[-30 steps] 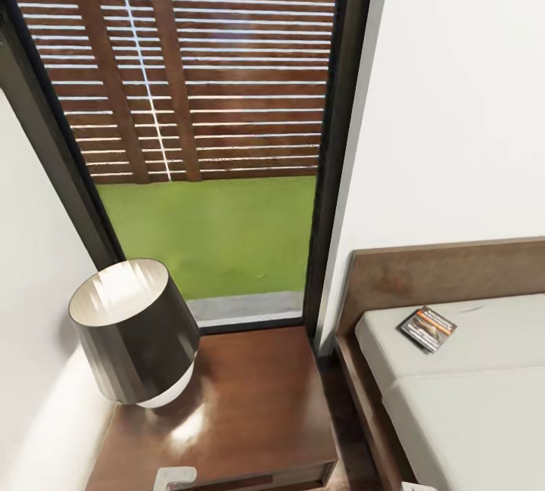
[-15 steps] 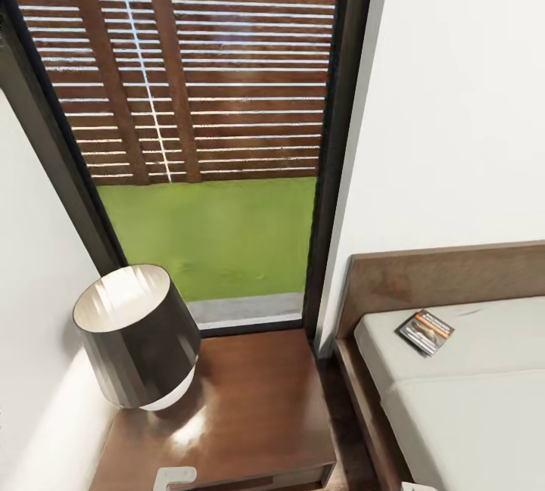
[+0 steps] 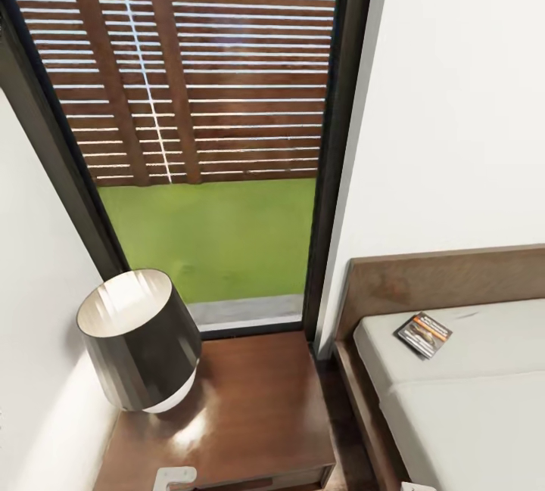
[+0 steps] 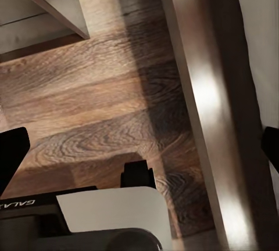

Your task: In the bedroom, move the book from the bed onto either nightstand, and place the two sandals side by side next to the bed.

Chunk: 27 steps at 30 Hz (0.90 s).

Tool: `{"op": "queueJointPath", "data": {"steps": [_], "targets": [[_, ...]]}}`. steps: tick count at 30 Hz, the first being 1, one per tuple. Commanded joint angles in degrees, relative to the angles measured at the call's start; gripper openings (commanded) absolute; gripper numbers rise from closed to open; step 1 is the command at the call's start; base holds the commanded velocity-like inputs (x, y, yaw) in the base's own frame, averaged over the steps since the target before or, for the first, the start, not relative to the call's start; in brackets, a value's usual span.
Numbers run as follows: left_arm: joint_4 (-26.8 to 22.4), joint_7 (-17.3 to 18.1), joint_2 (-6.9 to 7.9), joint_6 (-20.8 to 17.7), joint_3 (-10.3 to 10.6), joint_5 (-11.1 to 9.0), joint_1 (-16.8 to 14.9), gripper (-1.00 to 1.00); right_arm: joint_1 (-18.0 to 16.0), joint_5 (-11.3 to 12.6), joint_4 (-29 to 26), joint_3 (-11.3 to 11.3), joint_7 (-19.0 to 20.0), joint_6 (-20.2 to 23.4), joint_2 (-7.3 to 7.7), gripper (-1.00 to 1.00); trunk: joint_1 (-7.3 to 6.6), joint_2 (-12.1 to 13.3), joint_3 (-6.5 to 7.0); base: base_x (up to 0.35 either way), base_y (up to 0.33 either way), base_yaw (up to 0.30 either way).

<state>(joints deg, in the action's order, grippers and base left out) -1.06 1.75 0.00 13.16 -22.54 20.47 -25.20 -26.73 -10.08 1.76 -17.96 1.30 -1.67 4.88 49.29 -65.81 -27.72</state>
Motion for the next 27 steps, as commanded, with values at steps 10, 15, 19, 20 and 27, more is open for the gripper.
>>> {"op": "queueJointPath", "data": {"steps": [10, 15, 19, 20, 27], "targets": [[0.00, 0.18, 0.00, 0.11, -0.49, 0.32, -0.02, 1.00, -0.08, -0.55, 0.17, -0.49, 0.11, -0.18, 0.04, 1.00, -2.20, 3.99, 1.75, 0.000, 0.000, 0.000], [0.00, 0.18, 0.00, 0.11, -0.49, 0.31, -0.02, 1.00, -0.08, -0.55, 0.17, -0.49, 0.11, -0.18, 0.04, 1.00, -3.30, 6.00, 2.65, 0.000, 0.000, 0.000], [0.00, 0.18, 0.00, 0.11, -0.49, 0.32, -0.02, 1.00, -0.08, -0.55, 0.17, -0.49, 0.11, -0.18, 0.04, 1.00, -4.18, 7.60, 3.36, 0.000, 0.000, 0.000], [0.00, 0.18, 0.00, 0.11, -0.49, 0.32, -0.02, 1.00, -0.08, -0.55, 0.17, -0.49, 0.11, -0.18, 0.04, 1.00, -4.40, 8.00, 3.54, 0.000, 0.000, 0.000], [0.00, 0.18, 0.00, 0.11, -0.49, 0.32, -0.02, 1.00, -0.08, -0.55, 0.17, -0.49, 0.11, -0.18, 0.04, 1.00, -5.94, 10.81, 4.80, 0.000, 0.000, 0.000]]}}
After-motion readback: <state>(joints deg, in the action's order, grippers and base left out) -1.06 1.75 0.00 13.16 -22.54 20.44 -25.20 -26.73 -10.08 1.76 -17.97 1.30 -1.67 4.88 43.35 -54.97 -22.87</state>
